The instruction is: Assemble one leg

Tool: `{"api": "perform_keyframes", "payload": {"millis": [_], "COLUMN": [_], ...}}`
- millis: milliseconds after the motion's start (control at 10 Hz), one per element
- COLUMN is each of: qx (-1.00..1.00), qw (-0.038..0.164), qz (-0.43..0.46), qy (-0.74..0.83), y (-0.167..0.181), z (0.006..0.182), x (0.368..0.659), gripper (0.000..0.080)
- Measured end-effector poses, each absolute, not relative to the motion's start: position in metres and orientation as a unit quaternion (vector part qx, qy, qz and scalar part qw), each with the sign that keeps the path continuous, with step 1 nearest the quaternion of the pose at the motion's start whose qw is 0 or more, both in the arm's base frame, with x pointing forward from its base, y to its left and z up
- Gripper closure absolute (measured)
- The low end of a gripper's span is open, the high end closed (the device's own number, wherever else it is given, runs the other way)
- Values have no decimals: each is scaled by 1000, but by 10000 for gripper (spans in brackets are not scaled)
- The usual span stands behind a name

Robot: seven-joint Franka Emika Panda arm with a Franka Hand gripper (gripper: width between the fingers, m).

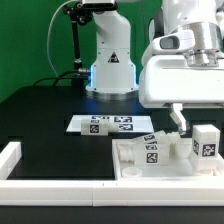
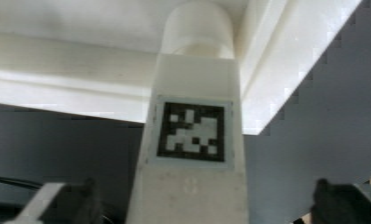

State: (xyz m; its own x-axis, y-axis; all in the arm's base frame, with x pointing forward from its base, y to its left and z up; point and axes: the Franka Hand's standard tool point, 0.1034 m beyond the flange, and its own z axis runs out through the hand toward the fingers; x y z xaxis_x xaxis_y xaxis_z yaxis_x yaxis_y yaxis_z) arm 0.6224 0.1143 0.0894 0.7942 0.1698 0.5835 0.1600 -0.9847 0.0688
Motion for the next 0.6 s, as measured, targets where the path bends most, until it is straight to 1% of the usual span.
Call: {"api": "perform_keyframes", "payload": {"millis": [100,300,400,500,600], "qx": [947,947,952,964,966], "qw": [8,8,6,-1,-5], "qz": [309,308,293,256,246], "qy": [87,87,85,78,74], "y": [114,114,113,110,109], "z": [89,89,86,91,98], "x": [622,622,621,626,632], "gripper": [161,151,151,151,151]}}
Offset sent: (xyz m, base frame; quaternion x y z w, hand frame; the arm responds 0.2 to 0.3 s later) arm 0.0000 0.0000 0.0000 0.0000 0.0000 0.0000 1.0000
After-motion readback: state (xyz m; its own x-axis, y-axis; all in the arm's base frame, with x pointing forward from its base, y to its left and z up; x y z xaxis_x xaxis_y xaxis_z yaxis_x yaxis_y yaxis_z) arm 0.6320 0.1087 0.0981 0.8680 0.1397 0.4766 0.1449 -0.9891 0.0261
